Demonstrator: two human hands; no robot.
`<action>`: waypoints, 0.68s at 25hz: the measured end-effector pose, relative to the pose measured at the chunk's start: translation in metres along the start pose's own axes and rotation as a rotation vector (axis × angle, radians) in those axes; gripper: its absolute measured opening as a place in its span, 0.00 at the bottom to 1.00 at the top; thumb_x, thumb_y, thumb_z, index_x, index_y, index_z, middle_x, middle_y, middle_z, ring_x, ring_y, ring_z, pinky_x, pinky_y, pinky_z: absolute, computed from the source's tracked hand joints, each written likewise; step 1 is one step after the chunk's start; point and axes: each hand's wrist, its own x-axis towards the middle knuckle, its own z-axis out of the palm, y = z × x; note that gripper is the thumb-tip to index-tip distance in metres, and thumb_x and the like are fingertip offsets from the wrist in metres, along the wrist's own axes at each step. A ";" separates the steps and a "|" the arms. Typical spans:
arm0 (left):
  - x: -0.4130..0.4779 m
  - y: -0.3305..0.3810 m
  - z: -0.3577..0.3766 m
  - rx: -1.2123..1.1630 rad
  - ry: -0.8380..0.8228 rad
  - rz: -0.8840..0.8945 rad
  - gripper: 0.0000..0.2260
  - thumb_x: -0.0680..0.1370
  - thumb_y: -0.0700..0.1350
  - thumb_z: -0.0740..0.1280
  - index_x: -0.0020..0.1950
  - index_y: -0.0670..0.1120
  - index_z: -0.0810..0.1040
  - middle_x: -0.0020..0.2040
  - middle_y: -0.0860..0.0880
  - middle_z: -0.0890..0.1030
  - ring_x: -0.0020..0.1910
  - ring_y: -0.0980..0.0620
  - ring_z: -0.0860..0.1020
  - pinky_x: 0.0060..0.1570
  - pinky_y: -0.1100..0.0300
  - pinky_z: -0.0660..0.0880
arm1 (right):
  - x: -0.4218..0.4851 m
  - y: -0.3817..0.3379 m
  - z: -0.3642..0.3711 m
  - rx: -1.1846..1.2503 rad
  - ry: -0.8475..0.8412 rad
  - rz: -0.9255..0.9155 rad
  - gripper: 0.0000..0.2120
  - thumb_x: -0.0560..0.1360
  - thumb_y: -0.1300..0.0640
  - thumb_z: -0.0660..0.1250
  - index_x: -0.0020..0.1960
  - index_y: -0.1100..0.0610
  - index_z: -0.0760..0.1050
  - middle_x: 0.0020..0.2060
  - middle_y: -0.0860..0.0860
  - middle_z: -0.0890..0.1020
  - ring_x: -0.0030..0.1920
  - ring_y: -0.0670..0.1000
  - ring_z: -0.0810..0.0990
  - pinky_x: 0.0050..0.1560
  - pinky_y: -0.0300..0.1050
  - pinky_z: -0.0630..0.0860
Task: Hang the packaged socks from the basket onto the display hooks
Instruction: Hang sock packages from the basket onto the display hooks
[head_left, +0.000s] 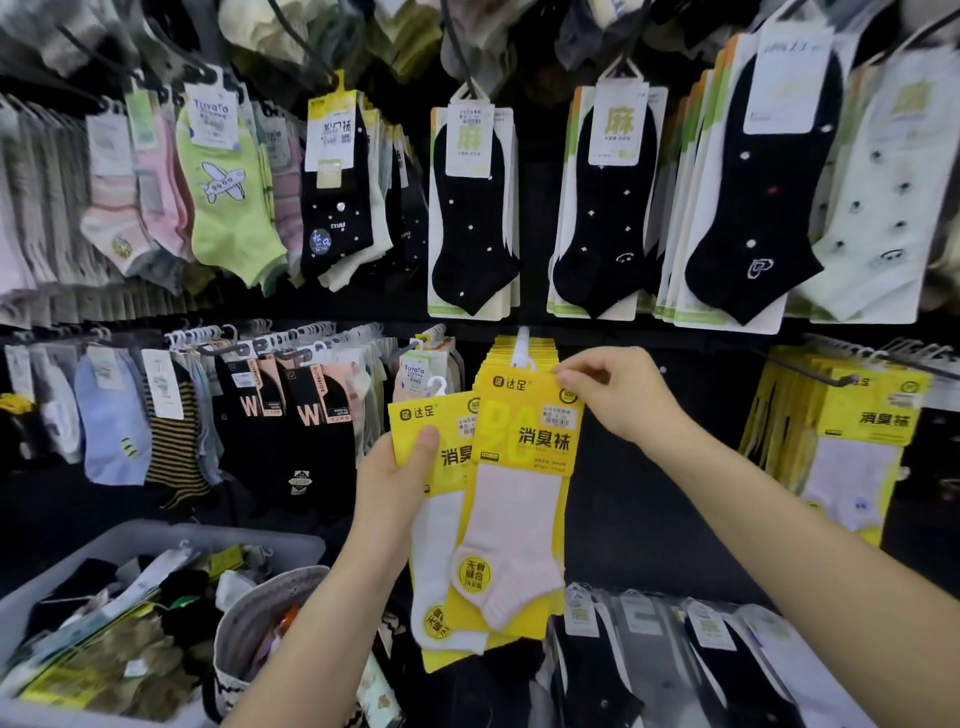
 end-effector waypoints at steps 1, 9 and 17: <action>0.001 -0.001 -0.004 0.020 0.014 -0.004 0.08 0.79 0.46 0.63 0.48 0.44 0.79 0.43 0.49 0.85 0.41 0.52 0.84 0.36 0.62 0.79 | 0.005 -0.001 -0.001 0.003 -0.011 0.018 0.07 0.75 0.57 0.67 0.50 0.56 0.82 0.43 0.47 0.82 0.46 0.46 0.78 0.51 0.42 0.74; 0.003 -0.006 -0.033 0.071 0.106 -0.009 0.07 0.78 0.48 0.64 0.47 0.46 0.79 0.42 0.50 0.85 0.39 0.55 0.84 0.35 0.64 0.77 | 0.018 -0.008 0.001 -0.024 -0.056 0.088 0.07 0.75 0.55 0.67 0.50 0.55 0.82 0.43 0.50 0.82 0.45 0.47 0.79 0.48 0.43 0.75; 0.000 -0.005 -0.038 0.127 0.115 0.014 0.06 0.78 0.48 0.64 0.45 0.49 0.79 0.40 0.53 0.84 0.36 0.59 0.83 0.30 0.70 0.75 | 0.017 -0.012 0.002 -0.056 -0.116 0.153 0.07 0.75 0.55 0.67 0.48 0.57 0.82 0.35 0.48 0.79 0.35 0.45 0.74 0.37 0.40 0.70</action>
